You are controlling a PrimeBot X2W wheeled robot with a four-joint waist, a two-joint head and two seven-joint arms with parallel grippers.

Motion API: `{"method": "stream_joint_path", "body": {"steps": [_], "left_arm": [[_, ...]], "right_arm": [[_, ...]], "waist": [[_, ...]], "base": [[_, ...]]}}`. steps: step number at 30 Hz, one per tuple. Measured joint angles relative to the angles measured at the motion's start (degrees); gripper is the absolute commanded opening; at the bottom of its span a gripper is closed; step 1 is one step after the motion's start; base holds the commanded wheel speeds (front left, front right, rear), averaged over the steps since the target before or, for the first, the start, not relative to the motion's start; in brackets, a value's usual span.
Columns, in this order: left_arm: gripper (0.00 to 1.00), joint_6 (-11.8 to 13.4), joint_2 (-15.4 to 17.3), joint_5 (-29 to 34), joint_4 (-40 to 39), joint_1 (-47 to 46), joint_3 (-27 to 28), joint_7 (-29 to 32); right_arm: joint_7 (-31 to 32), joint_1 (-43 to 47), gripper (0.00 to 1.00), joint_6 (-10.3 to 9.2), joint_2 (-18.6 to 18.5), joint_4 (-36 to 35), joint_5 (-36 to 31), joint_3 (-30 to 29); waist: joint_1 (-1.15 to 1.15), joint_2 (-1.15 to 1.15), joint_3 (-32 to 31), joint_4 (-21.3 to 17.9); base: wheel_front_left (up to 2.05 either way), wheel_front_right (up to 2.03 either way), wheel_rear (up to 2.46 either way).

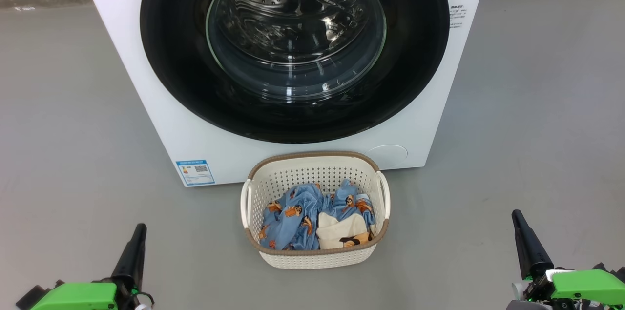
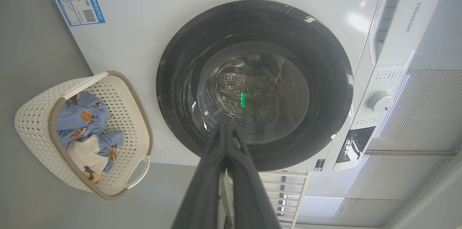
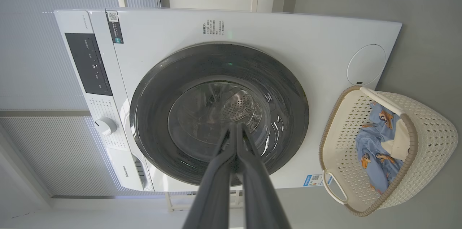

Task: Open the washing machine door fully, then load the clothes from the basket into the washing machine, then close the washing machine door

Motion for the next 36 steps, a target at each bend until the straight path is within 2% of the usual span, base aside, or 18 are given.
{"method": "stream_joint_path", "body": {"steps": [36], "left_arm": [[0.00, 0.00, 0.00, 0.00, 0.00, 0.01, 0.00, 0.00]], "right_arm": [[0.00, 0.00, 0.00, 0.00, 0.00, 0.00, 0.00, 0.00]], "waist": [[0.00, 0.00, 0.00, 0.00]], "base": [[0.00, 0.00, 0.00]]}}
